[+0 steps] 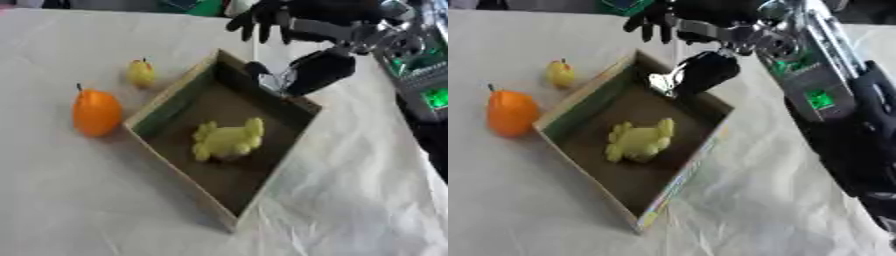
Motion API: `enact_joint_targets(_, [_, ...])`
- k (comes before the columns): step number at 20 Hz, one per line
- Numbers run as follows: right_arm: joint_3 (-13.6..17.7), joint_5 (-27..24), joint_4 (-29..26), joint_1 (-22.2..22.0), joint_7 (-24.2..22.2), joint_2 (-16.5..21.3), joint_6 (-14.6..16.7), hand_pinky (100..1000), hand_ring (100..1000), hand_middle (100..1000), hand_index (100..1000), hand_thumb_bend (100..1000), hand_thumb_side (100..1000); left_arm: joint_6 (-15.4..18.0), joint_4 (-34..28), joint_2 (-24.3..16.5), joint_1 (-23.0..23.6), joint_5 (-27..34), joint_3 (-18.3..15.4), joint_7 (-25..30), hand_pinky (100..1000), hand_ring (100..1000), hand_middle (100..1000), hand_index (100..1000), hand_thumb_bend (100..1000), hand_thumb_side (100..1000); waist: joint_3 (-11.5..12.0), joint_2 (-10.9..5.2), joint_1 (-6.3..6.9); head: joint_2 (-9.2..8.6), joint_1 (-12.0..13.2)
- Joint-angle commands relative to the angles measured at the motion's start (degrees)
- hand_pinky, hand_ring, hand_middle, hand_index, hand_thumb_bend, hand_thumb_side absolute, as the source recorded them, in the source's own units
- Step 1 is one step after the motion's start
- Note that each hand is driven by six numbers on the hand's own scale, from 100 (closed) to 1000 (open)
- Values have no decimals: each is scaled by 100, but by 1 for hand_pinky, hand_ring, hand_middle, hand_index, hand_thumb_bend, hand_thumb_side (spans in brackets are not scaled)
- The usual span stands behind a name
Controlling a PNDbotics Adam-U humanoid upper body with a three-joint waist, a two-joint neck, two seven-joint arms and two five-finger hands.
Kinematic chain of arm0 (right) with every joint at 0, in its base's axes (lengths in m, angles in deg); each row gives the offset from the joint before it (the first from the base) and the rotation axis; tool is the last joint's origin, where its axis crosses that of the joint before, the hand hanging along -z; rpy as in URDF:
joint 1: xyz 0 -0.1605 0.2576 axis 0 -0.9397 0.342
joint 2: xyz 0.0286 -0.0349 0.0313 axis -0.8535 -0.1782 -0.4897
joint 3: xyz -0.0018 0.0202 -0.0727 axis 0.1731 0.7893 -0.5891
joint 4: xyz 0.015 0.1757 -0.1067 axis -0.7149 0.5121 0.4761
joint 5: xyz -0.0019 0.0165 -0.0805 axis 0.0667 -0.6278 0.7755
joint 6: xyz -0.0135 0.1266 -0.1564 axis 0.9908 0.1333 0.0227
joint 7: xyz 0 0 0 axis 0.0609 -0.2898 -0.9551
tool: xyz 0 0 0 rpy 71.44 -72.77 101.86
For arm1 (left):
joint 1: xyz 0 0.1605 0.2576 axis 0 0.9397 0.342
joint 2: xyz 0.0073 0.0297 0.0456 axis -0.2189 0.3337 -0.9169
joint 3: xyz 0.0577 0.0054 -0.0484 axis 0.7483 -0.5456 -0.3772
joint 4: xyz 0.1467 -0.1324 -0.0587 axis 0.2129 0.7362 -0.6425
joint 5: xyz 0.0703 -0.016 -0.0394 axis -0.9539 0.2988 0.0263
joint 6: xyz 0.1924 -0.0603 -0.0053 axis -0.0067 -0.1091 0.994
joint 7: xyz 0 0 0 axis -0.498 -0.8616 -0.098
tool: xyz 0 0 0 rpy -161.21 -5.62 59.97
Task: Pick up objects on the table and place them in the box.
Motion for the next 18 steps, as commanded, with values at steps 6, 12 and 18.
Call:
enact_joint_targets(6, [1089,-581,-266,-209,646,-178,-625,529,525,499,744,100,319,96,-98,-201,-47,-106,-66,-45,480,591,596,767,100,1000,-132,-83,139,107,372])
enact_joint_targets(12, [1794,-1014,-266,-328,1080,-170,-667,604,531,496,725,100,350,162,-98,-410,-78,-195,-26,-54,478,590,598,768,100,976,-218,-100,203,144,469])
enact_joint_targets(18, [2522,-3160,-266,-1230,4265,304,18,662,556,499,713,100,367,74,-98,-1226,-255,-587,75,-53,473,592,616,779,100,893,-214,-102,197,153,407])
